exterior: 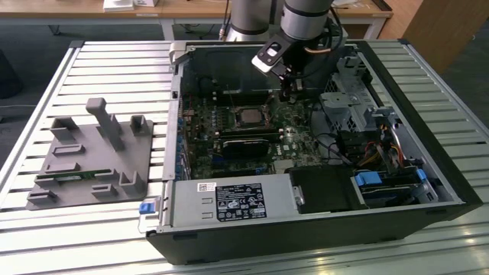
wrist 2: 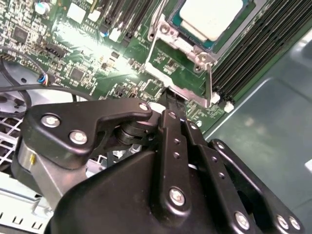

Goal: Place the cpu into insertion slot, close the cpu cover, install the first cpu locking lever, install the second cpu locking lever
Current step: 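Close the cpu cover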

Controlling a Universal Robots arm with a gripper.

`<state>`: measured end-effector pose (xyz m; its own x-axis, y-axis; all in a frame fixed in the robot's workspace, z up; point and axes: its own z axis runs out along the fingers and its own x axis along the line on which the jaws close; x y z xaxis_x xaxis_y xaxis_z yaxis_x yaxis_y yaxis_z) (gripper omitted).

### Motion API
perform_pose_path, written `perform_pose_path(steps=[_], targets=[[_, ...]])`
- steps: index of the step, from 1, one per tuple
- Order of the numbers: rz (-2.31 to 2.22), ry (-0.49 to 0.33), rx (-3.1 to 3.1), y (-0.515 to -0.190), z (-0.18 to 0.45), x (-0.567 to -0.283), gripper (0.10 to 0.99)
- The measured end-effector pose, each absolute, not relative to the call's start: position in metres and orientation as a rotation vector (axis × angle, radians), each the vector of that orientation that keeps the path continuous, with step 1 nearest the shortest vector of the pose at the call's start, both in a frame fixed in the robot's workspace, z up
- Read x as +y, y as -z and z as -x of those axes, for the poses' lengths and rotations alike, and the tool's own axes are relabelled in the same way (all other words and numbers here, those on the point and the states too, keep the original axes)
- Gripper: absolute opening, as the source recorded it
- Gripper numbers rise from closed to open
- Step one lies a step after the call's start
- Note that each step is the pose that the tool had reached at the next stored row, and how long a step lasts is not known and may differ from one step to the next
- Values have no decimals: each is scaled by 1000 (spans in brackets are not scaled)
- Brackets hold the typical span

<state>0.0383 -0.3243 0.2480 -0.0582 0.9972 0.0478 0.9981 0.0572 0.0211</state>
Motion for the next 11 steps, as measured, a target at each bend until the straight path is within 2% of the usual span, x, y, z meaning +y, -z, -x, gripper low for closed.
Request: perform_pose_path(steps=[11], targets=[[2142, 75, -2269, -247, -16, -324, 110]])
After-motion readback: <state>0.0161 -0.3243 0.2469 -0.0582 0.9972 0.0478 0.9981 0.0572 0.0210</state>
